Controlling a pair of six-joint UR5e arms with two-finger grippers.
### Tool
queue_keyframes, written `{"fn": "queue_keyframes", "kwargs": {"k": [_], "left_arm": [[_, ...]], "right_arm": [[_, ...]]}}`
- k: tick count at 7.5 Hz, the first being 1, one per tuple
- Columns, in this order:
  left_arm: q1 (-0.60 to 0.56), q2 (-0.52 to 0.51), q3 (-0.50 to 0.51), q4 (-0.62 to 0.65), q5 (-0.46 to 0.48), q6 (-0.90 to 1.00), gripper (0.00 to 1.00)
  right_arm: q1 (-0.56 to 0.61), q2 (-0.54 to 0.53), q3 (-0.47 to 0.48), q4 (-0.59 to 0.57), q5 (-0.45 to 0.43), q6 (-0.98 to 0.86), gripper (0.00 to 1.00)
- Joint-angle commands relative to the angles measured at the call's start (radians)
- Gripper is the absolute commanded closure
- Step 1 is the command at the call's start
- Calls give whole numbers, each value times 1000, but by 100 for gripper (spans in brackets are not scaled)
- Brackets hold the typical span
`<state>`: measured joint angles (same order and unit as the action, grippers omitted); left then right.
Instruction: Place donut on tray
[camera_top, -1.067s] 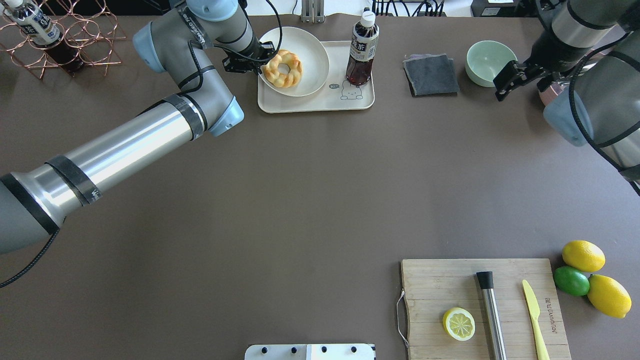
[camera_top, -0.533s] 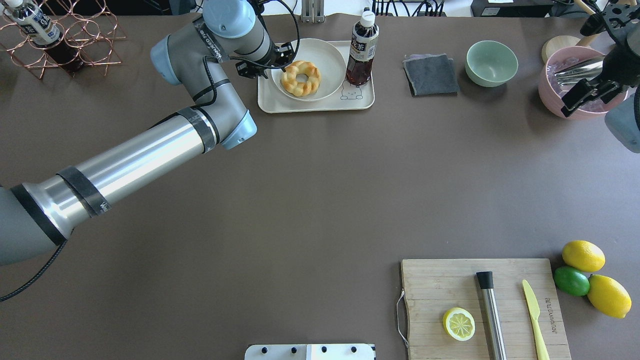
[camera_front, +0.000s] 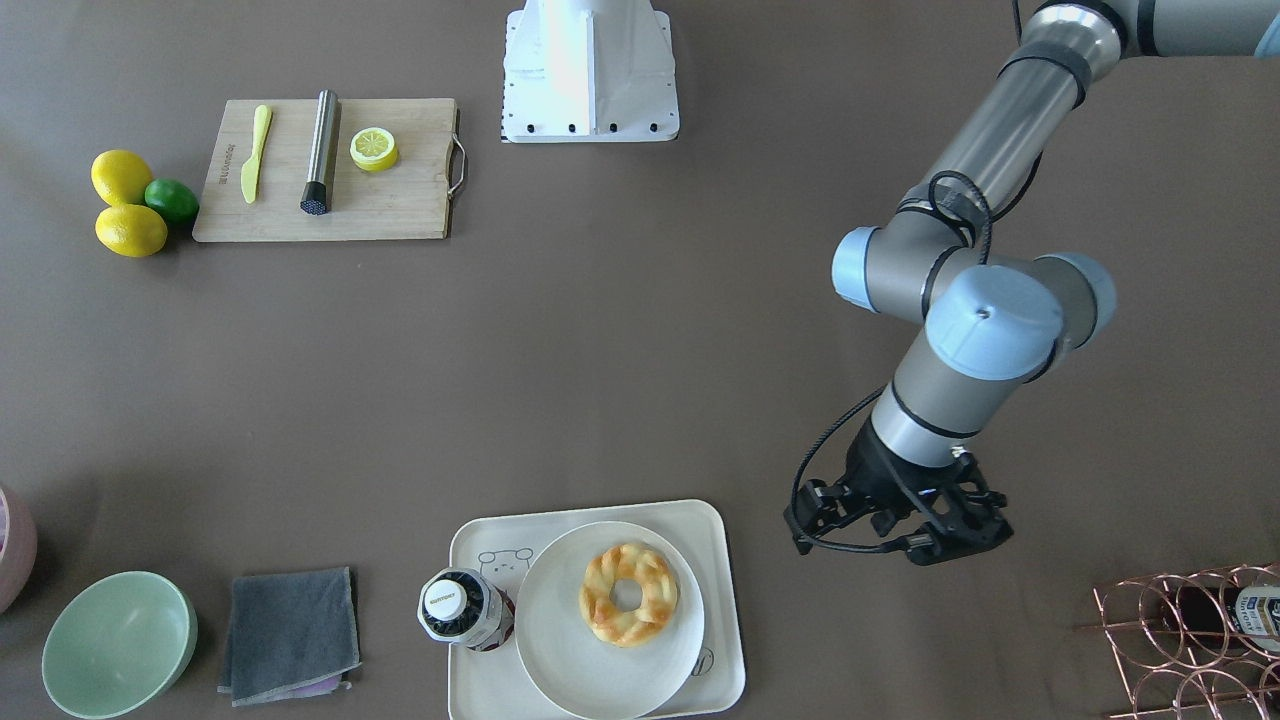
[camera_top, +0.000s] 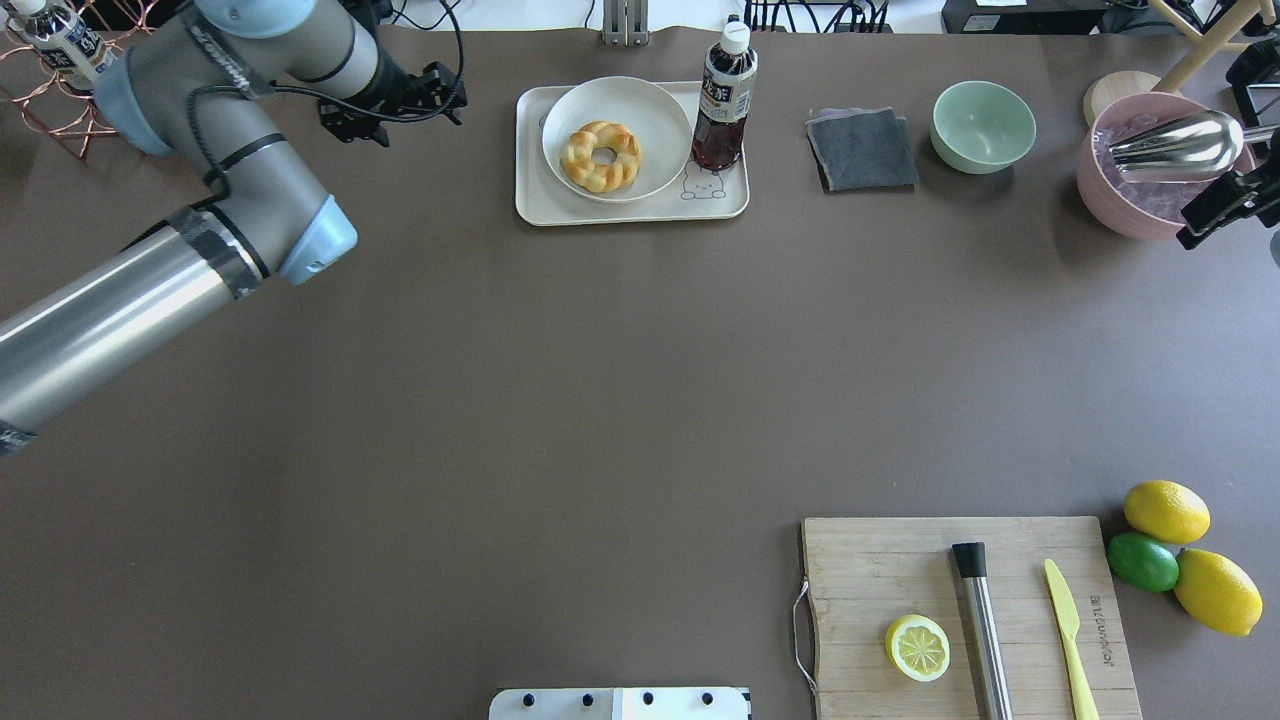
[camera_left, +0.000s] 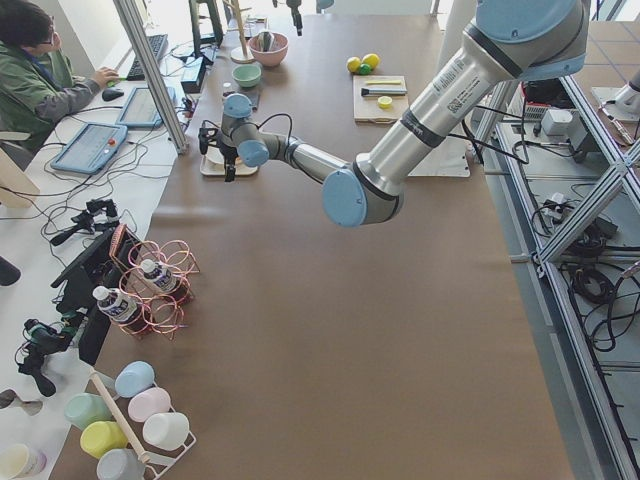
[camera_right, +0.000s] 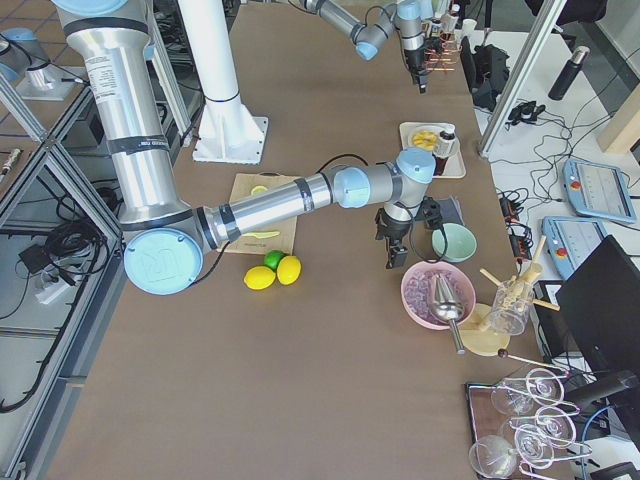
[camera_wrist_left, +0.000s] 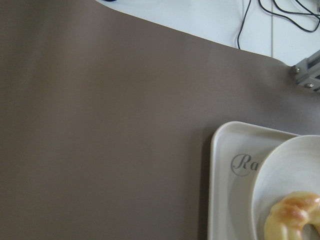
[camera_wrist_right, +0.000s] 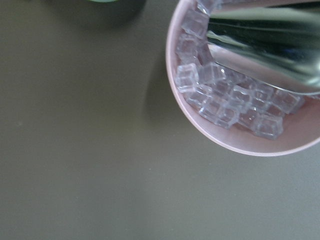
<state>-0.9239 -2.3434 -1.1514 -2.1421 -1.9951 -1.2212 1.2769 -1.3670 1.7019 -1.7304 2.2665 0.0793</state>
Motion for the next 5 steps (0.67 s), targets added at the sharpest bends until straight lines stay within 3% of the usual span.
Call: {"fn": "queue_keyframes", "kwargs": {"k": [1, 3, 5], "left_arm": [[-168, 272, -276, 137, -201, 307, 2], [-319, 417, -289, 140, -307, 565, 2], [-479, 505, -289, 264, -379, 887, 2]], "right_arm": [[120, -93, -14, 0, 21, -66, 0], [237, -154, -68, 0, 19, -197, 0], [280, -185, -74, 0, 10, -201, 0]]}}
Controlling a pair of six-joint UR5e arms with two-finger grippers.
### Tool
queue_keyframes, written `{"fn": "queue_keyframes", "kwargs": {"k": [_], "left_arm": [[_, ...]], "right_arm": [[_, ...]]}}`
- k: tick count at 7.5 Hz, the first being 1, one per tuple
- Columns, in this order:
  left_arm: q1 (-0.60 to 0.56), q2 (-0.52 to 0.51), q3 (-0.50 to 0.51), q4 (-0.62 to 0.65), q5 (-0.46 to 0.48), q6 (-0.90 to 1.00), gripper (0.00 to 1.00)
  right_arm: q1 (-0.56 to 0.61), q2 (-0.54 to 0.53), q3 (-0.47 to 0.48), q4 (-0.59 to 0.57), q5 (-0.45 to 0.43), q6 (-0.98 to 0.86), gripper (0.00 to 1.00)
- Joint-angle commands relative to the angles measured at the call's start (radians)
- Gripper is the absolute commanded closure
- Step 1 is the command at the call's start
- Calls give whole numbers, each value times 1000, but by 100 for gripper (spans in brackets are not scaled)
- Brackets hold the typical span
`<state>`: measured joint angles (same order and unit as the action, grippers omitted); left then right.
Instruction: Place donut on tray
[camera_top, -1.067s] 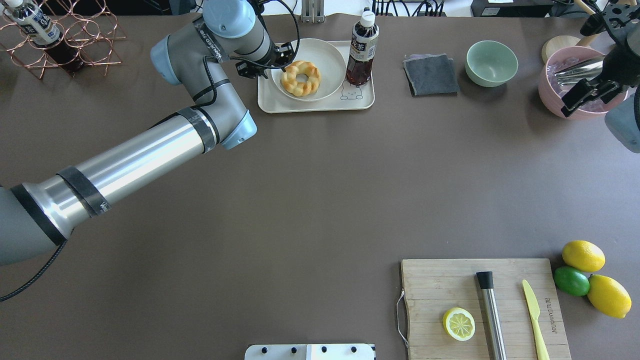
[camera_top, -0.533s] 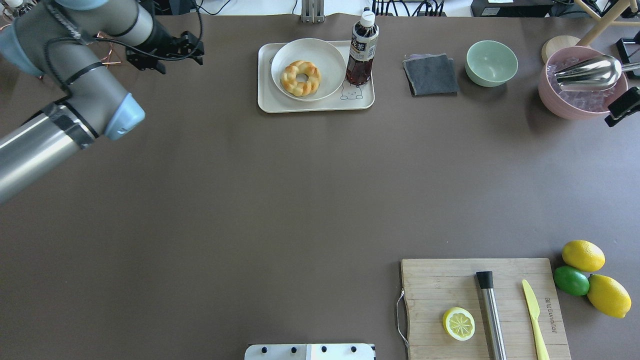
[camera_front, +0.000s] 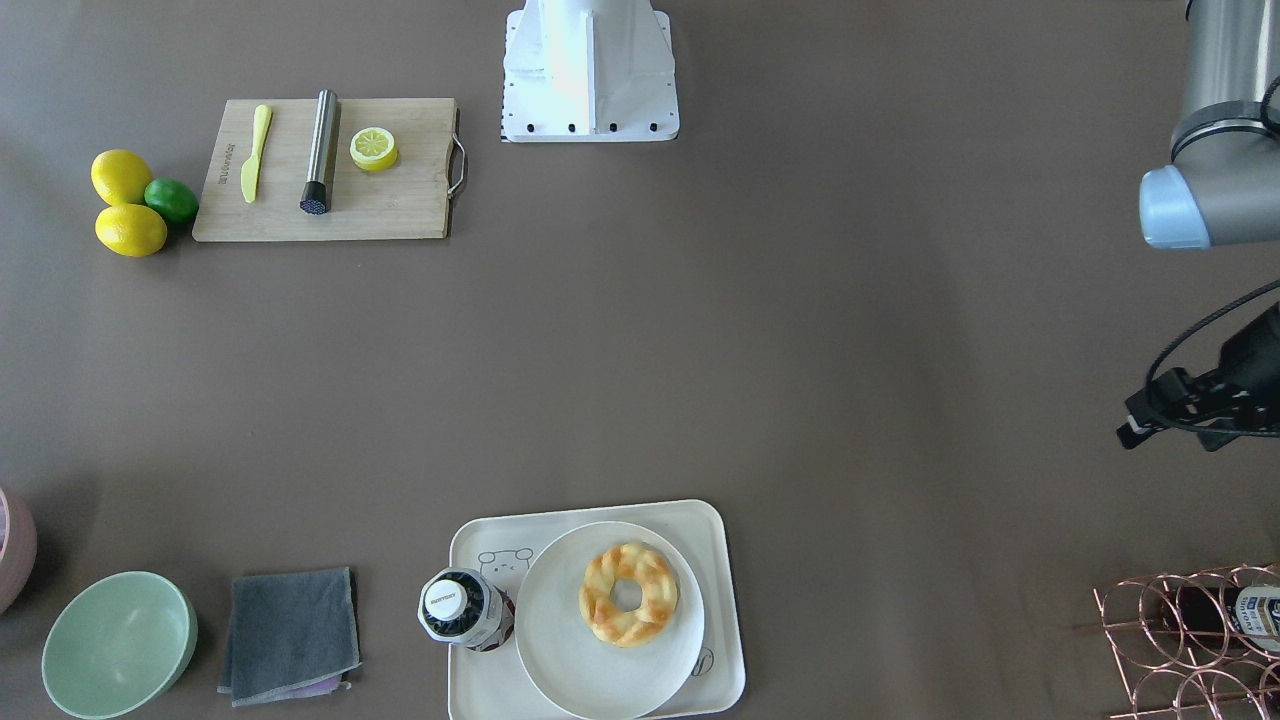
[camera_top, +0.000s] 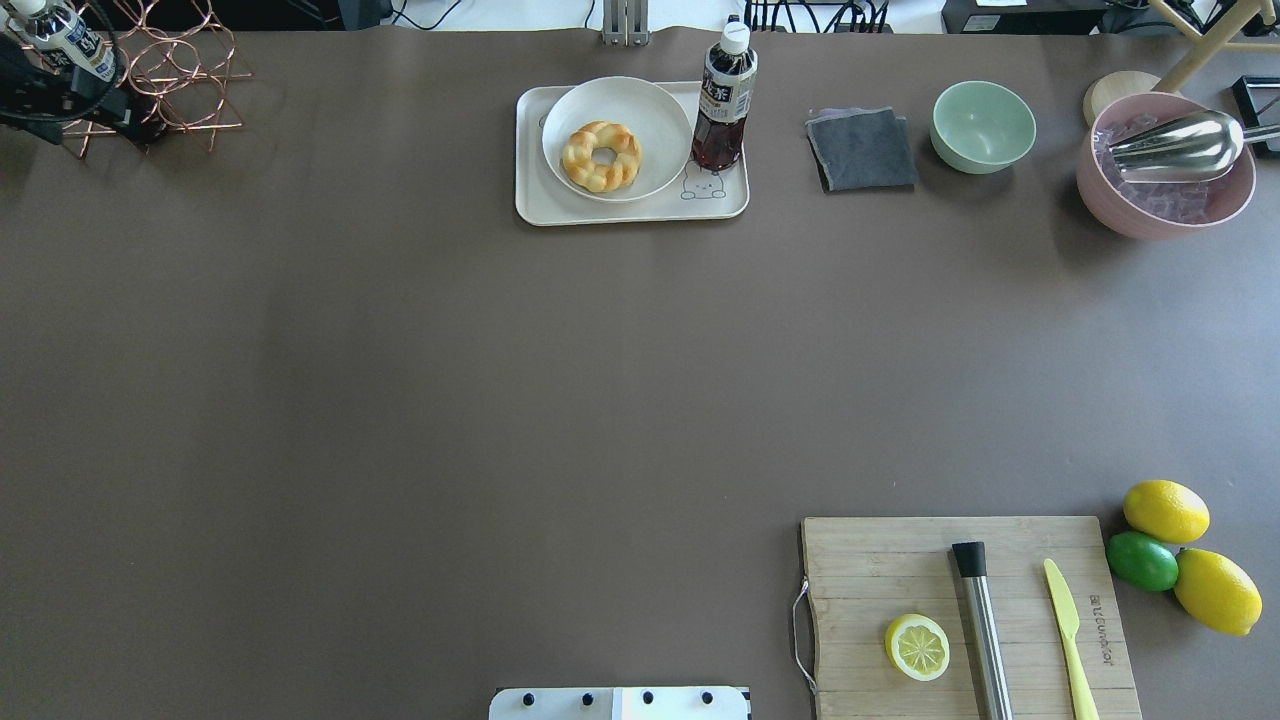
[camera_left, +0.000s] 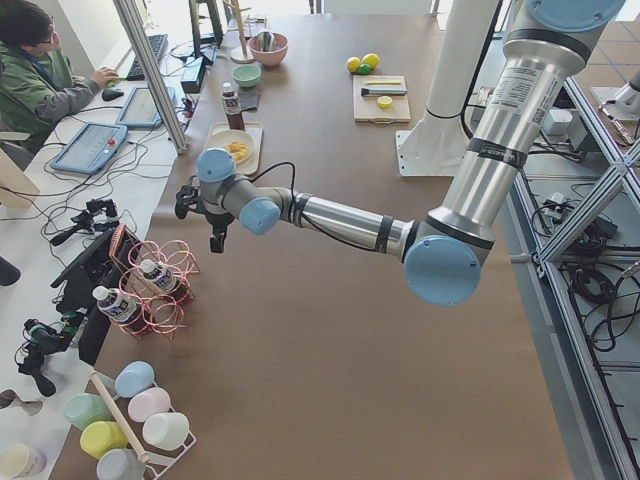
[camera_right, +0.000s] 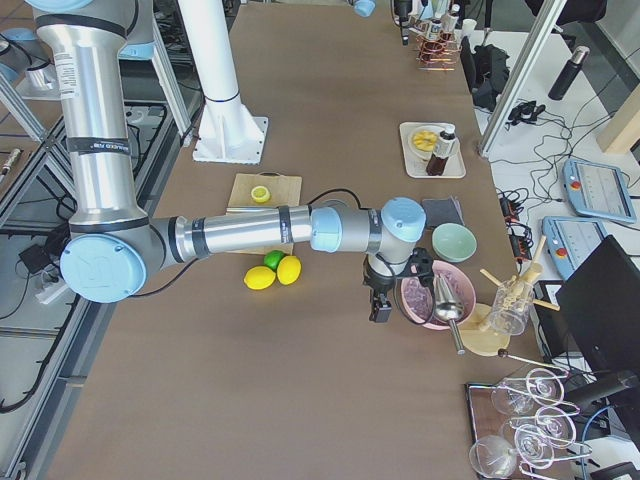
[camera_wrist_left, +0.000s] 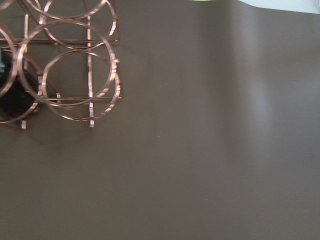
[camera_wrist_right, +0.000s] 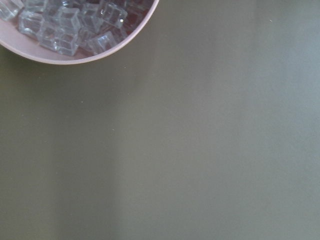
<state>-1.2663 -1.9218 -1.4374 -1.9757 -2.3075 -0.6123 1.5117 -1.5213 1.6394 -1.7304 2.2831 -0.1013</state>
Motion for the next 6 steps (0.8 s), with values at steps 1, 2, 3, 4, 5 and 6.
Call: {"fn": "queue_keyframes", "kwargs": {"k": [1, 2, 3, 4, 5, 6], "left_arm": [[-210, 136, -8, 133, -81, 445, 2], [-291, 205, -8, 136, -125, 553, 2], [-326, 261, 0, 147, -116, 659, 2], [-335, 303, 53, 152, -87, 664, 2], [-359, 313, 57, 123, -73, 657, 2], [-366, 317, 51, 92, -67, 661, 2]], "right_arm": [[45, -40, -18, 0, -8, -17, 0], [45, -43, -26, 0, -5, -17, 0], [45, -43, -26, 0, -5, -15, 0], [45, -43, -27, 0, -5, -15, 0], [45, -42, -27, 0, -5, -14, 0], [45, -42, -27, 0, -5, -14, 0]]}}
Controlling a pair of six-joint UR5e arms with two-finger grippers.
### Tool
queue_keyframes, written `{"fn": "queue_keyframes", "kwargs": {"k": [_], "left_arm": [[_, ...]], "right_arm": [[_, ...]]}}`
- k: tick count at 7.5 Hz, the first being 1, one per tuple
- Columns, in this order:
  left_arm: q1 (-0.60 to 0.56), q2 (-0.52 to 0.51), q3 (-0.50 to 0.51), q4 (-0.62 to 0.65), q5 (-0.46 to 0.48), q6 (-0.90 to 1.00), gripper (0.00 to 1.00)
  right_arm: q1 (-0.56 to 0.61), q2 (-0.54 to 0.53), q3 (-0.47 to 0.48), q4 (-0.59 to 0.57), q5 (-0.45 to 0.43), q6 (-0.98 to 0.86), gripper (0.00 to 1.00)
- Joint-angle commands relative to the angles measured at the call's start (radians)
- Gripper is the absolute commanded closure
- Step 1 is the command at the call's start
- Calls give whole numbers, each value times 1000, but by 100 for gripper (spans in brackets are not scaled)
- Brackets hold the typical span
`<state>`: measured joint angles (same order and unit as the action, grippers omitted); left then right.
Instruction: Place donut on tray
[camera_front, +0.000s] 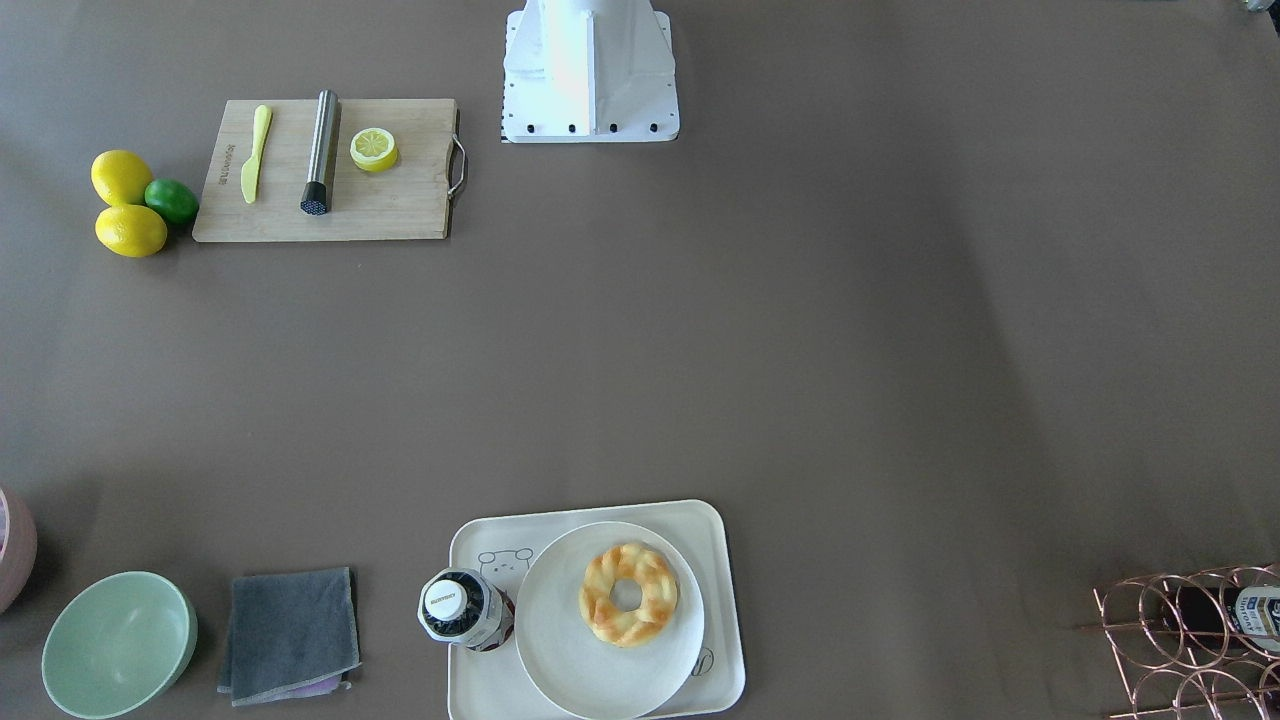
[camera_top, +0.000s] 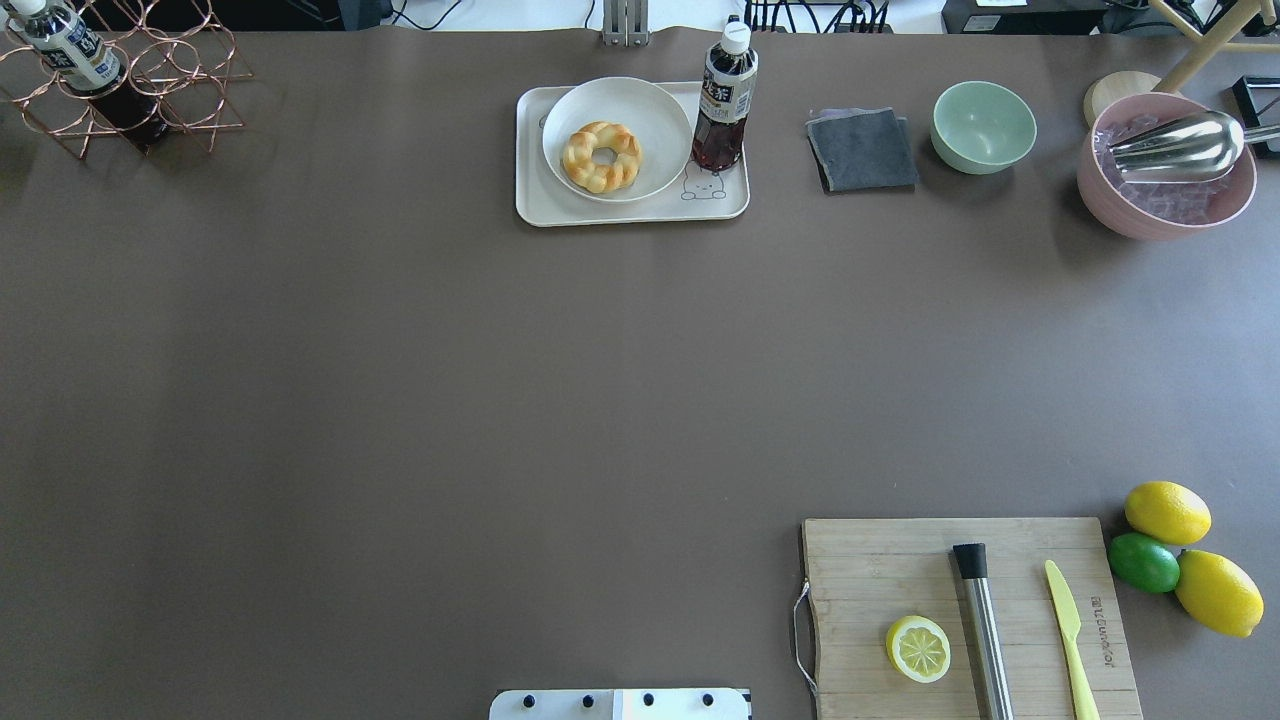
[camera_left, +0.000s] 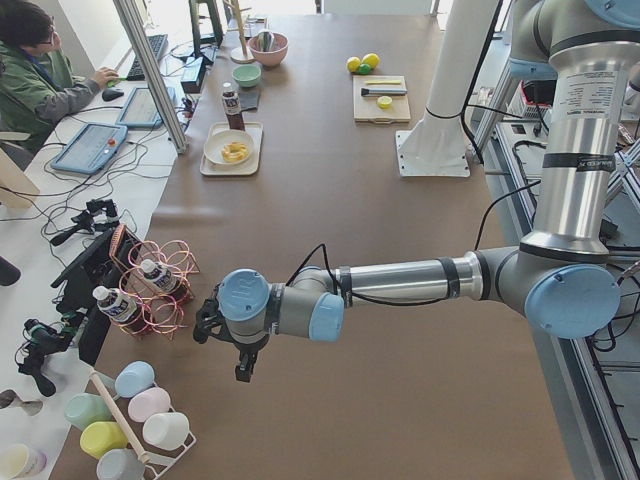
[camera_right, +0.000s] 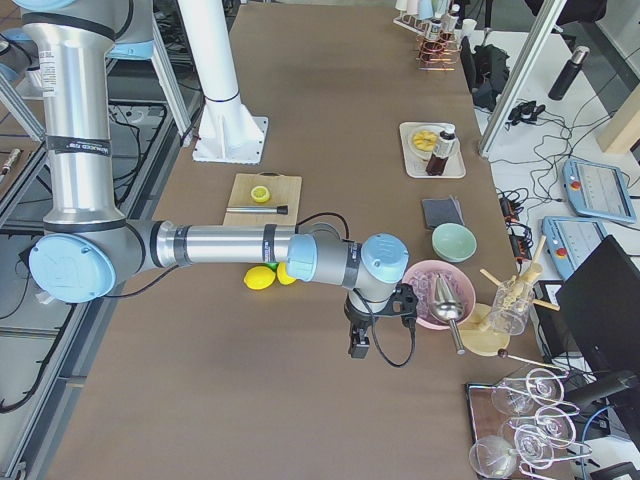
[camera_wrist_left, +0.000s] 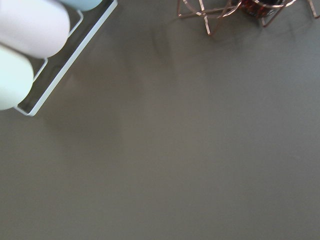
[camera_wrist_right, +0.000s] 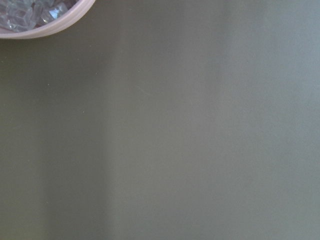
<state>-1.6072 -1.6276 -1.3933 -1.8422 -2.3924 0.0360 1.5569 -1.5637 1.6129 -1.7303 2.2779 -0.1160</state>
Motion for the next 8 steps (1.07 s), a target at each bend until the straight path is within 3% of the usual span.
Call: {"fn": "queue_keyframes", "kwargs": {"k": [1, 8], "left_arm": [[-28, 22, 2, -99, 13, 19, 2], [-27, 20, 13, -123, 24, 7, 2]], "right_arm": [[0, -1, 1, 0, 0, 1, 0], [0, 1, 2, 2, 2, 1, 0]]}}
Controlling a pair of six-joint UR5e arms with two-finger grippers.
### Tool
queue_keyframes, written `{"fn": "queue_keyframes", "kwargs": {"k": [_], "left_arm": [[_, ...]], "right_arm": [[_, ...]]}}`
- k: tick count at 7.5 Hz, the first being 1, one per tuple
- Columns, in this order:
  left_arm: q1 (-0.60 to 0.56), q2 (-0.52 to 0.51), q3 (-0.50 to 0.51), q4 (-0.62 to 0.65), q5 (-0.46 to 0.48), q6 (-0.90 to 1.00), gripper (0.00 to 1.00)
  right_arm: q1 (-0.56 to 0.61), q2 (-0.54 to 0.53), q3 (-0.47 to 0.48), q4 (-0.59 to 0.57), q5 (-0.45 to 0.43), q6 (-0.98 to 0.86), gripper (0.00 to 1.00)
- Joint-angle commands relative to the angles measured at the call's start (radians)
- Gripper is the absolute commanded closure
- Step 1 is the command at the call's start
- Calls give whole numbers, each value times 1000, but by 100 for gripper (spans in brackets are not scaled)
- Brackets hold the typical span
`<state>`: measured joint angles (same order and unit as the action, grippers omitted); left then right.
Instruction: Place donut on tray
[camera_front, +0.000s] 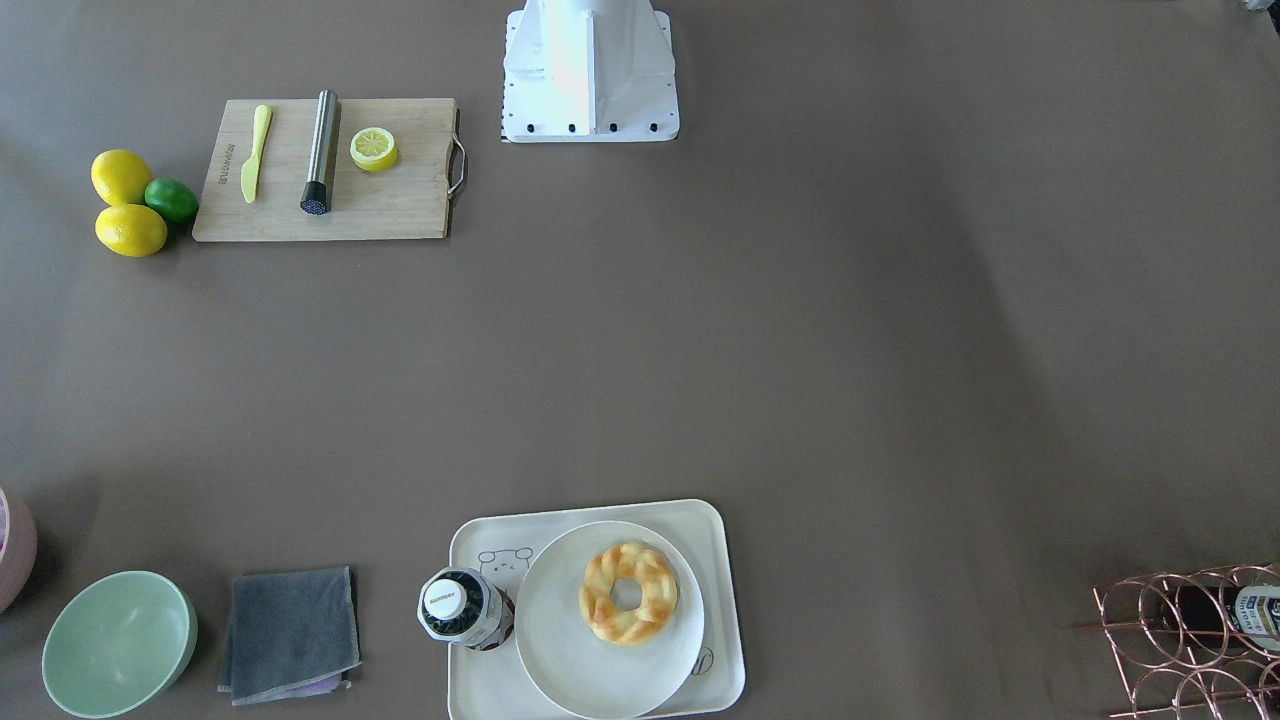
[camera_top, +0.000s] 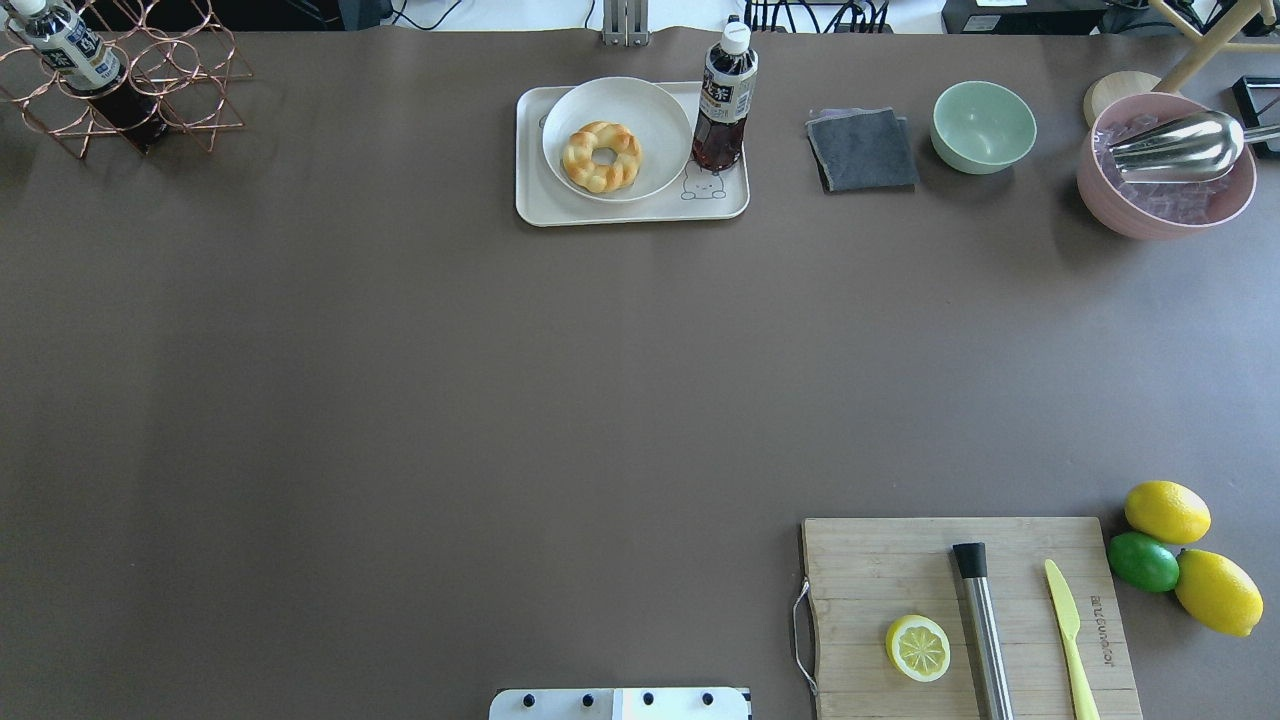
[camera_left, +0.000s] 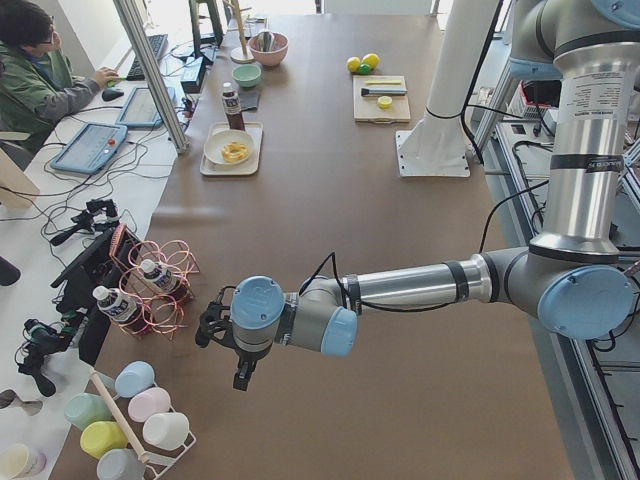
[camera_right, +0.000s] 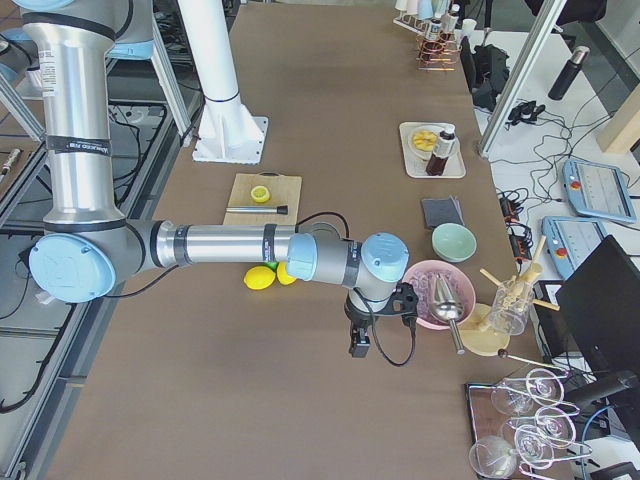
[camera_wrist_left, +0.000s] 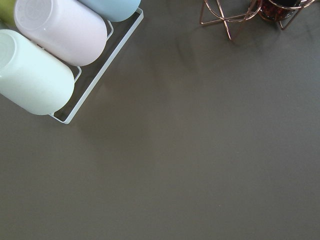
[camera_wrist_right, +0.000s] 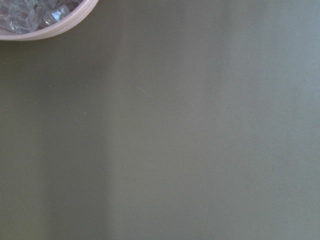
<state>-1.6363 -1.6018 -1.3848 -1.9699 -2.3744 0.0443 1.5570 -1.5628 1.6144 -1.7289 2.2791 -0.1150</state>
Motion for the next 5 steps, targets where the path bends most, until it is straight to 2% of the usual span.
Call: {"fn": "queue_keyframes", "kwargs": {"k": [1, 2, 5], "left_arm": [[9, -10, 1, 47, 35, -3, 2], [13, -29, -16, 191, 35, 5, 2], [7, -23, -40, 223, 32, 9, 2]], "right_arm": [[0, 1, 2, 0, 0, 0, 0], [0, 1, 4, 0, 0, 0, 0], [0, 0, 7, 0, 2, 2, 0]]}}
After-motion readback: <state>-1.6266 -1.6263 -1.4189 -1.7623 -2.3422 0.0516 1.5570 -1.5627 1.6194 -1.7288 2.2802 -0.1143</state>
